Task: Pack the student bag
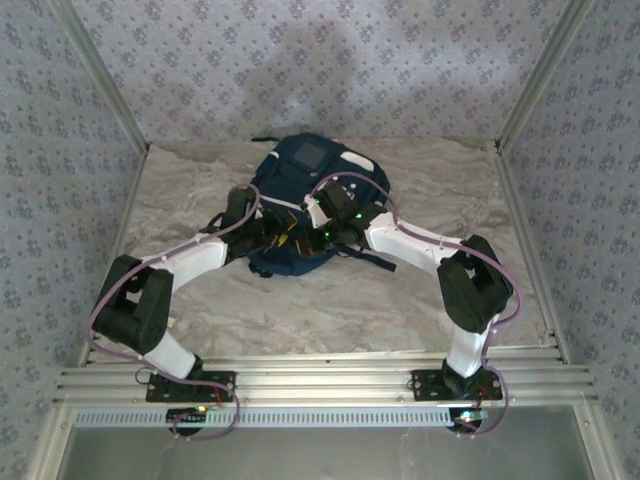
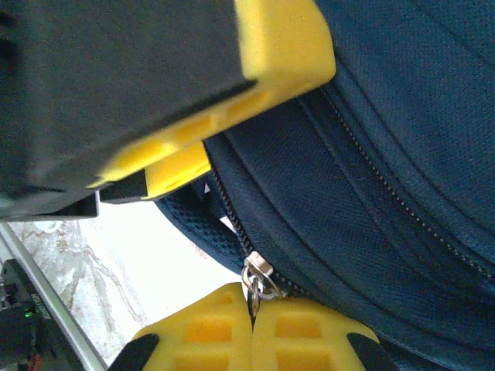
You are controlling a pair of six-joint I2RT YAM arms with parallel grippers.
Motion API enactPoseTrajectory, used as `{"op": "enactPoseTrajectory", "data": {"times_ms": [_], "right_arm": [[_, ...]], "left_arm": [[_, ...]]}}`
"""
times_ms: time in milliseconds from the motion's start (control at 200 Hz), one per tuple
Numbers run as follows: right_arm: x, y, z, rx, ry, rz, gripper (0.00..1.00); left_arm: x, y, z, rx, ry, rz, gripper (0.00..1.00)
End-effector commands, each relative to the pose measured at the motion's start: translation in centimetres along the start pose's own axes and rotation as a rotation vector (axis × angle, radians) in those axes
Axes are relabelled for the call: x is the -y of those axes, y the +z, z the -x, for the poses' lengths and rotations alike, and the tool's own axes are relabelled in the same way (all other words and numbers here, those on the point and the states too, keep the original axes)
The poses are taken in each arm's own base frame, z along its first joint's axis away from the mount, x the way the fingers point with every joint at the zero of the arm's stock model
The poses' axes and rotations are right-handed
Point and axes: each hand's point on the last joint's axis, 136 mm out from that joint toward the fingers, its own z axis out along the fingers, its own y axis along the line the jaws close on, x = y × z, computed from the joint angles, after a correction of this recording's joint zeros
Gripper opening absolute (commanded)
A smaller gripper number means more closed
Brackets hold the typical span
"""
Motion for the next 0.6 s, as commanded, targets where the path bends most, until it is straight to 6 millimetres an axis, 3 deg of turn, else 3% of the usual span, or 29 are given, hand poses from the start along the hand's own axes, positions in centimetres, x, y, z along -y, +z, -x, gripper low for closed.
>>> {"op": "enactPoseTrajectory", "data": {"times_ms": [0,155,250,305,325,395,595], "right_arm": [[-3.3,-1.3,0.2,-0.003,-0.102,0.096,0.0],[0.0,-1.7,-3.6,-0.121,-0.075,0.031,0.0],[3.3,-2.4,-5.8,-0.176,-0.024,-0.039,0.0],[4.8,-3.2,-6.0,-0.171,-0.004,-0.067,0.0],[5.9,-3.2,-7.2,-0.195,0.014,-0.086,0.0],[7.8,-4.1,-7.4,-0.192,0.036,-0.119,0.0],[12.9,-5.4,-5.4,-0.149,0.04,-0.224,0.0]], "left_arm": [[1.7,0.8,0.2,0.006,0.014,-0.051,0.0],[1.6,-0.2,0.8,0.033,0.041,-0.031,0.0],[1.8,-1.0,1.6,0.063,0.062,-0.023,0.0],[1.8,-1.3,1.8,0.07,0.071,-0.019,0.0],[1.9,-1.4,1.9,0.072,0.074,-0.018,0.0],[2.0,-1.6,2.0,0.072,0.081,-0.017,0.0],[2.4,-2.0,1.5,0.039,0.102,-0.024,0.0]]}}
